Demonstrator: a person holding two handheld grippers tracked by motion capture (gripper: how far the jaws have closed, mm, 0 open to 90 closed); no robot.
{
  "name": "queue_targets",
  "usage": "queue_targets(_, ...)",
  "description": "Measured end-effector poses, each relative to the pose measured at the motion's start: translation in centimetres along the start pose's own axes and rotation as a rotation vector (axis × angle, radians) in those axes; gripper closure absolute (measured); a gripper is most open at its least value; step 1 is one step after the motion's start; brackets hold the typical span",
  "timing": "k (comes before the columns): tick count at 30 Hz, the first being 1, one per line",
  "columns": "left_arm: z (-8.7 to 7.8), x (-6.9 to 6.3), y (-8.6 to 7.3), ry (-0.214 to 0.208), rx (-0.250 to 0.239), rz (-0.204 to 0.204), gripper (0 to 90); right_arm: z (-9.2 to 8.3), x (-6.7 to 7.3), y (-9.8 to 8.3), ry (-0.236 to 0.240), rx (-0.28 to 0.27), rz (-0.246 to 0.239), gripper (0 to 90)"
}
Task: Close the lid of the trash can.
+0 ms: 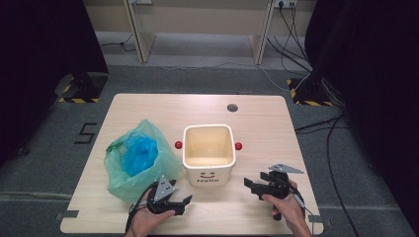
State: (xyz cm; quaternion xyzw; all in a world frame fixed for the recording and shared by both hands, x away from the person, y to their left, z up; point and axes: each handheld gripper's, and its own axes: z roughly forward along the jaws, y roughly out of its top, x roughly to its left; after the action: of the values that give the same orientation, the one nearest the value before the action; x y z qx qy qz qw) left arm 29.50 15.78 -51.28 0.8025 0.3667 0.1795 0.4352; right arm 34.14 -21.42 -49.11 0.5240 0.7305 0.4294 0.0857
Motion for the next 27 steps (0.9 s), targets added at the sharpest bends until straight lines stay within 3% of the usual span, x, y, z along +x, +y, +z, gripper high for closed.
queue_targets(12, 0.4, -0.3, -0.3, -0.017, 0.041, 0.018, 19.3, -0.8, -0.6, -1.7, -0.054, 0.016, -0.023, 19.5)
queue_targets(27, 0.6, -0.2, -0.4, -0.014, 0.074, 0.038, 18.7, -1.0, -0.3, -2.6, -0.062, 0.036, -0.042, 19.4)
